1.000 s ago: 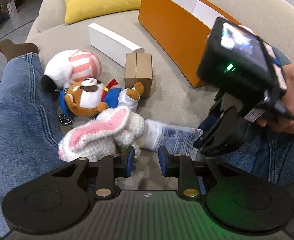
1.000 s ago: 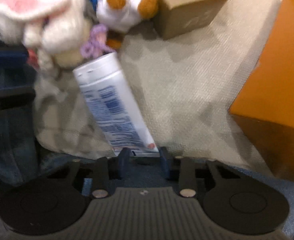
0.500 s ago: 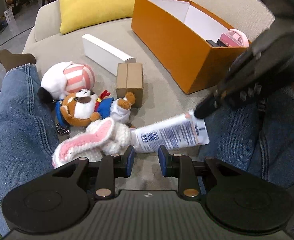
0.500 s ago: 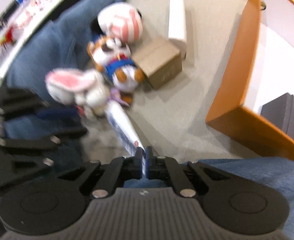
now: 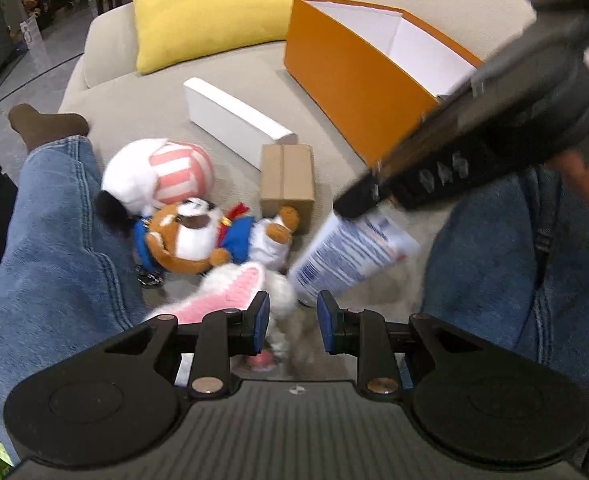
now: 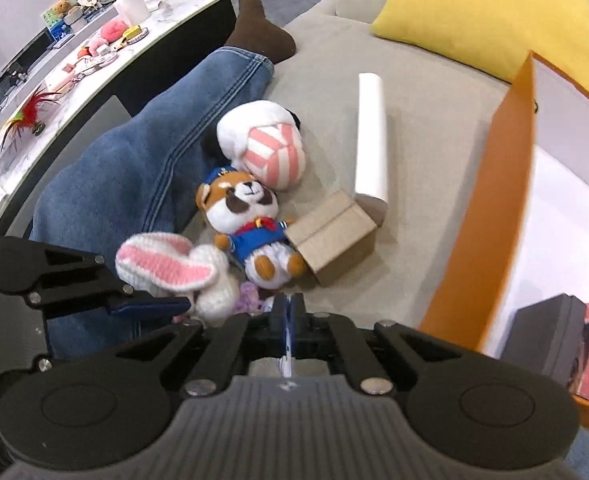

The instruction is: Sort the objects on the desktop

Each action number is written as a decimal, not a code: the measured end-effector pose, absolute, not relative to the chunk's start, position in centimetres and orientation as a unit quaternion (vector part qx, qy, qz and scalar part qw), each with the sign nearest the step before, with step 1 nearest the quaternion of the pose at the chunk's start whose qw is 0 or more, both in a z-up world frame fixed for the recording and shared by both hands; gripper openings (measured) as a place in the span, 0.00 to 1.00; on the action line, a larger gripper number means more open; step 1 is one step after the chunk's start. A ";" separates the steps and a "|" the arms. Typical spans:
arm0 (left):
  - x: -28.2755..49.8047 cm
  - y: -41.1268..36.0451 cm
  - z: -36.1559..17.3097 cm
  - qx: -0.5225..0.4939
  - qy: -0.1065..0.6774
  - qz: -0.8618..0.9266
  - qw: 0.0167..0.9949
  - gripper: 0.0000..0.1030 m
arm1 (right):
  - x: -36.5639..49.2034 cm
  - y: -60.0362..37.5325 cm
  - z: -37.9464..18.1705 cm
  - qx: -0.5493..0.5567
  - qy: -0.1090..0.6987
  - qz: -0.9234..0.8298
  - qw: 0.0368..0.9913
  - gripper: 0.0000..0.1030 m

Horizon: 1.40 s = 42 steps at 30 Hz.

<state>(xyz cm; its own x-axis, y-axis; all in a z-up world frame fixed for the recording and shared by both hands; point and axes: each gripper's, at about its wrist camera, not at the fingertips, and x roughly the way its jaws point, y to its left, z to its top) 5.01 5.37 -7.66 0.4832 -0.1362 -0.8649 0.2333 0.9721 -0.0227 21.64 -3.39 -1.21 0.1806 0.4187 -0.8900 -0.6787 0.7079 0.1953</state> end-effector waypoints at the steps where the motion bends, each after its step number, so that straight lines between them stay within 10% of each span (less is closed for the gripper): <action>1: 5.2 5.5 -7.6 0.049 0.496 -0.107 0.861 0.28 | 21.8 -3.2 -1.8 -0.117 0.535 0.362 0.755 0.07; 13: 8.8 5.9 -6.6 0.050 0.479 -0.109 0.870 0.29 | 21.8 -5.7 -2.7 -0.058 0.543 0.340 0.765 0.10; 18: 11.0 5.0 -6.8 0.039 0.477 -0.122 0.870 0.57 | 22.0 -7.5 -0.7 -0.075 0.533 0.304 0.786 0.10; 42: 16.1 3.8 -11.7 0.032 0.520 -0.125 0.844 0.50 | 25.2 -6.6 -1.3 -0.078 0.514 0.270 0.810 0.18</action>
